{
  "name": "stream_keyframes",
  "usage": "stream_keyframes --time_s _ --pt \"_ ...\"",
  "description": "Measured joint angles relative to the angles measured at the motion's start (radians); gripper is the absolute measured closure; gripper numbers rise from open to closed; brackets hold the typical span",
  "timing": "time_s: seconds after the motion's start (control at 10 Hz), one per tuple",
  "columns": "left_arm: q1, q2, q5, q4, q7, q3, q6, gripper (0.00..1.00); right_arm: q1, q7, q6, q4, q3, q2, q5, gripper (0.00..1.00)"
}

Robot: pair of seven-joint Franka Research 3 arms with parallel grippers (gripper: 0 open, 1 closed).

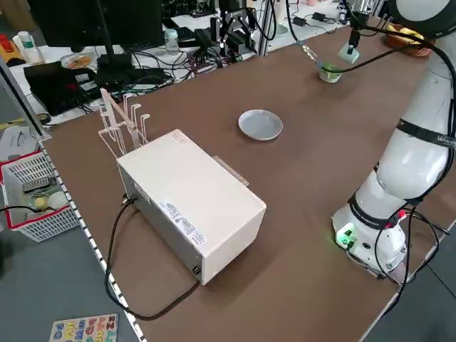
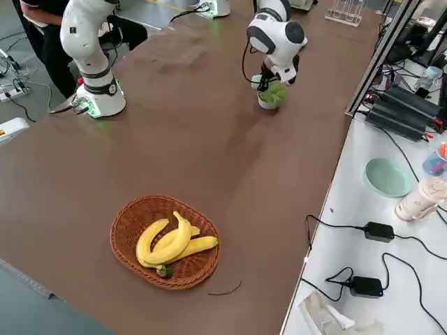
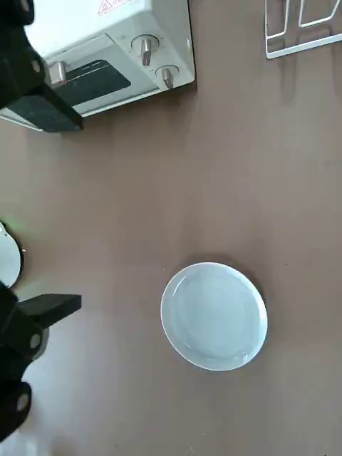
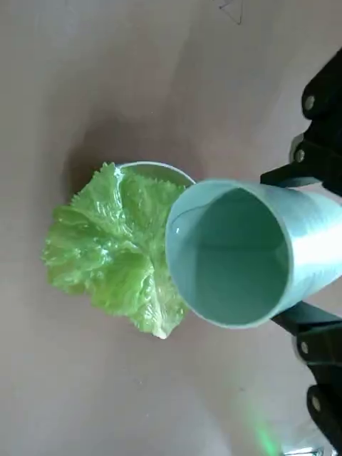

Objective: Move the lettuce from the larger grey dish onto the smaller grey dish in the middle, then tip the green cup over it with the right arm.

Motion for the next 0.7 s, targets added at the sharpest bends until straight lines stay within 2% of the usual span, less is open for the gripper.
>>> stream_keyframes --time_s 0.3,0.7 --pt "0.0 0.0 0.0 0.0 0.0 0.0 0.0 0.0 -0.019 0.079 -0.047 0.044 0.019 0.018 0.0 0.32" --pt "0.0 0.0 0.0 0.0 0.0 0.0 0.0 0.0 -0.035 0.106 -0.067 0.064 0.028 0.027 0.0 0.32"
